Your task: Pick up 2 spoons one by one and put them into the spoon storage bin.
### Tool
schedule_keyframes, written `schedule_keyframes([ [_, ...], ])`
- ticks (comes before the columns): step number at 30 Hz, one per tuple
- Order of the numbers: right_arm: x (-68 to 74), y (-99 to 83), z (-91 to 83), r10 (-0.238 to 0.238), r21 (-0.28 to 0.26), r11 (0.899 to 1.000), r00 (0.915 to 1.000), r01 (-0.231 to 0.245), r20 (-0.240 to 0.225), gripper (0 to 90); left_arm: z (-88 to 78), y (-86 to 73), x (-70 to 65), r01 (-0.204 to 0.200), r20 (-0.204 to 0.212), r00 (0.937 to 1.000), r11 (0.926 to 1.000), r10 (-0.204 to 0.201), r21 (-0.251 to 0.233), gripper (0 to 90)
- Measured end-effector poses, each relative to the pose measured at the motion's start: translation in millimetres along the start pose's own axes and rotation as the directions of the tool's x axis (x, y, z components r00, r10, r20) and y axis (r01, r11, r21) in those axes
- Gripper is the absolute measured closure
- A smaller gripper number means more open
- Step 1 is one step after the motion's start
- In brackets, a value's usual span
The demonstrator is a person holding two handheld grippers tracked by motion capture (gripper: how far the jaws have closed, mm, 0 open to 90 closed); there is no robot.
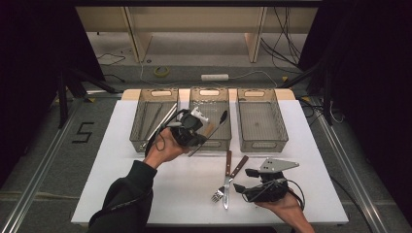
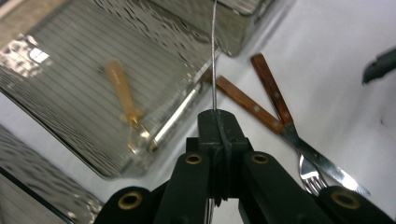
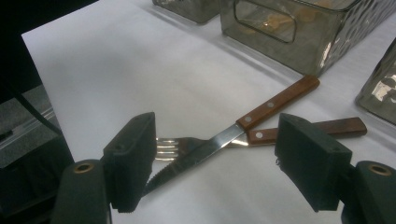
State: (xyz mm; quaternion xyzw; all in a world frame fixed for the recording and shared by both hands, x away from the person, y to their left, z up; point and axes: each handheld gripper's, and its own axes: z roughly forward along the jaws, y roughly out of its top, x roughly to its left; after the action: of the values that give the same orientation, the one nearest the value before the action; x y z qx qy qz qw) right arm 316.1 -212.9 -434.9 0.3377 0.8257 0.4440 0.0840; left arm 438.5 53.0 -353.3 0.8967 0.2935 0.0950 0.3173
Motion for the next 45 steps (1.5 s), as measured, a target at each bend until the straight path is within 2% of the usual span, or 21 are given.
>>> schedule_keyframes([
  [5, -0.3, -0.1, -0.2, 0.001, -0.005, 1.0, 1.0, -0.001, 0.0, 30.3, 3.4, 14.2, 11.2, 0.034, -0.026, 0.999, 0.9989, -0.035, -0.032, 90.0],
  [12, -1.0, -0.2, -0.8, 0.001, -0.006, 1.0, 1.0, -0.001, -0.001, 30.2, 9.7, 26.3, 27.5, 0.062, -0.062, 0.996, 0.9974, -0.064, -0.036, 90.0],
  [21, -1.1, -0.2, -0.4, -0.001, -0.004, 1.0, 1.0, 0.001, -0.003, 30.2, 19.5, 35.1, 50.3, 0.117, -0.108, 0.9864, 0.9909, -0.124, -0.066, 90.0],
  [31, -1.2, -0.6, -0.6, -0.002, -0.004, 1.0, 1.0, 0.002, -0.004, 30.2, 40.6, 26.1, 67.8, 0.179, -0.158, 0.9697, 0.9822, -0.186, -0.057, 90.0],
  [41, -1.0, -0.5, 0.0, -0.001, -0.005, 1.0, 1.0, 0.001, -0.005, 30.3, 52.1, 18.1, 73.6, 0.219, -0.16, 0.9616, 0.9748, -0.223, -0.045, 89.9],
  [45, -1.0, -0.6, -0.2, -0.002, -0.005, 1.0, 1.0, 0.002, -0.005, 30.3, 56.8, 15.9, 73.5, 0.22, -0.165, 0.9609, 0.975, -0.222, -0.032, 89.8],
])
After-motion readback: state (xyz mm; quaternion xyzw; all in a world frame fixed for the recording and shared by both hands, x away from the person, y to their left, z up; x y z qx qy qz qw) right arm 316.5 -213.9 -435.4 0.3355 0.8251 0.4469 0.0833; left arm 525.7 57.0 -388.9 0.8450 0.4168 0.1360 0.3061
